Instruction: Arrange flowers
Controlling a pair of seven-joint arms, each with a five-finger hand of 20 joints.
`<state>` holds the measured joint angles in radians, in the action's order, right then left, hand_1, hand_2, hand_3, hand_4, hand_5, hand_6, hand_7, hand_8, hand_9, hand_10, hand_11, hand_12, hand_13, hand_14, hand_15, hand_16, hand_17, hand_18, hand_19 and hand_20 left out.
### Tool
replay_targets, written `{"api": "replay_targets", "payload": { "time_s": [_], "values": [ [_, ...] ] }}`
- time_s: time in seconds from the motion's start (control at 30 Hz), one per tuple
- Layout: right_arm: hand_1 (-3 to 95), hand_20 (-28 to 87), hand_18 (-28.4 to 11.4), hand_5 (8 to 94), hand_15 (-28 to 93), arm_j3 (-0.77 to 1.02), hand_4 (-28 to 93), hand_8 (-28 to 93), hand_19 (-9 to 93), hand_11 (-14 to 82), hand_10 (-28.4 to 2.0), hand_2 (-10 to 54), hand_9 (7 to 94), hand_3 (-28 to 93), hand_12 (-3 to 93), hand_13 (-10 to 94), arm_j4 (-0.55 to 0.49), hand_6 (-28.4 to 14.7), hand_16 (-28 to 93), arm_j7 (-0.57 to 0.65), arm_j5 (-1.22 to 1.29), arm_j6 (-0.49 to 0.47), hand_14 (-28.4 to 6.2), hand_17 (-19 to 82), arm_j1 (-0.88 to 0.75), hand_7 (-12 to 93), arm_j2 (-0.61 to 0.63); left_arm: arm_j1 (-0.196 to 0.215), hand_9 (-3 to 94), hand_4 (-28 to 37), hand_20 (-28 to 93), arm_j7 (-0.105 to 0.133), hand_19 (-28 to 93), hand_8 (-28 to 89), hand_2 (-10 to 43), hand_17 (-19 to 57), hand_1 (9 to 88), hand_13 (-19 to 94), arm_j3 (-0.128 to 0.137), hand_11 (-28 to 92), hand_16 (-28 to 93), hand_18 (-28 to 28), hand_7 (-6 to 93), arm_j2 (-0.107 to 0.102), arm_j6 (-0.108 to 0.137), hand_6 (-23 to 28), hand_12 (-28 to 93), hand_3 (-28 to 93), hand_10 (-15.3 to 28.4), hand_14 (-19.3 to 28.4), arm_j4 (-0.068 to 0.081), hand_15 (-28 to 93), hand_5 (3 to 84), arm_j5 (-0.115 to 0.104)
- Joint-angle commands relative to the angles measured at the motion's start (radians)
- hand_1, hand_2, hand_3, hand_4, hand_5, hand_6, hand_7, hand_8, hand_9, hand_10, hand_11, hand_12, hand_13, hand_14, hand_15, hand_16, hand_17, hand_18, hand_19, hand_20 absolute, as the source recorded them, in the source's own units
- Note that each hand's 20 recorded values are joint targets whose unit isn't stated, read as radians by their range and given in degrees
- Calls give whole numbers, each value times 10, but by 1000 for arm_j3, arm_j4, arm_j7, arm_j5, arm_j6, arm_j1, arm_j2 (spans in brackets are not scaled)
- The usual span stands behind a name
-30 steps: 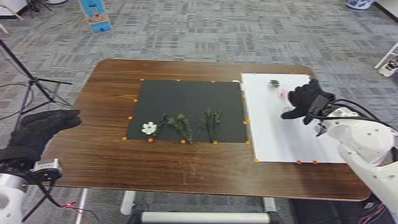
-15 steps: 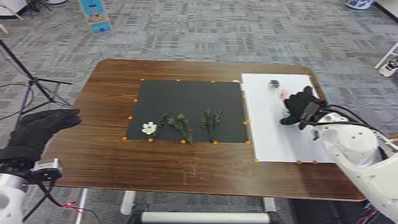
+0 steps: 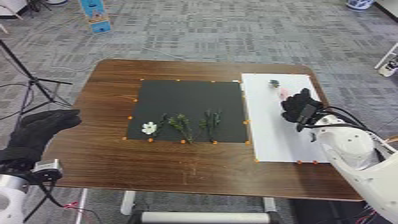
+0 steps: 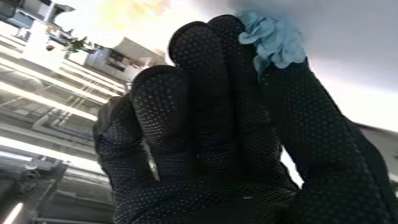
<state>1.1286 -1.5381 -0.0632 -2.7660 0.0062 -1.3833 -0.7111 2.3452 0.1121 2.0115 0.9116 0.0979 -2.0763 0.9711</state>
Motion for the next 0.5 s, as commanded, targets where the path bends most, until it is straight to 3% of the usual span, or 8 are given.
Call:
{"api": "replay_targets", "payload": {
  "time_s": [0.03, 0.23, 0.37, 0.5],
  "values": [
    [518, 653, -243, 757, 673, -15, -232, 121, 770, 354, -117, 89, 791, 550, 302, 636, -116, 3, 400, 40, 113, 44, -153, 297, 37, 280, 92, 20, 538, -213, 235, 2, 107, -67, 42, 76, 283, 423, 21, 240, 46, 126, 181, 2, 6, 31, 189, 735, 126, 159, 0, 241, 557, -18],
    [514, 655, -242, 756, 676, -54, -232, 124, 770, 357, -116, 90, 790, 562, 302, 635, -206, 2, 403, 72, 287, 61, -152, 296, 103, 283, 138, 20, 538, -214, 235, -3, 108, -67, 43, 76, 283, 424, 22, 240, 46, 127, 181, -6, 17, 31, 188, 734, 126, 160, 10, 241, 558, -20],
    [514, 655, -242, 756, 677, -88, -233, 128, 771, 358, -117, 86, 790, 568, 302, 634, -280, 1, 403, 97, 473, 14, -152, 297, 172, 286, 140, 29, 538, -214, 235, -6, 107, -68, 44, 77, 283, 424, 27, 241, 45, 126, 181, -11, 22, 32, 186, 733, 126, 159, 22, 243, 559, -24],
    [511, 654, -242, 758, 677, -159, -233, 130, 770, 357, -118, 86, 790, 574, 301, 633, -328, 0, 405, 115, 566, -24, -152, 296, 280, 282, 111, 47, 537, -215, 234, -12, 105, -69, 48, 79, 286, 424, 34, 242, 44, 127, 183, -21, 56, 31, 185, 729, 126, 159, 36, 243, 557, -29]
  ]
}}
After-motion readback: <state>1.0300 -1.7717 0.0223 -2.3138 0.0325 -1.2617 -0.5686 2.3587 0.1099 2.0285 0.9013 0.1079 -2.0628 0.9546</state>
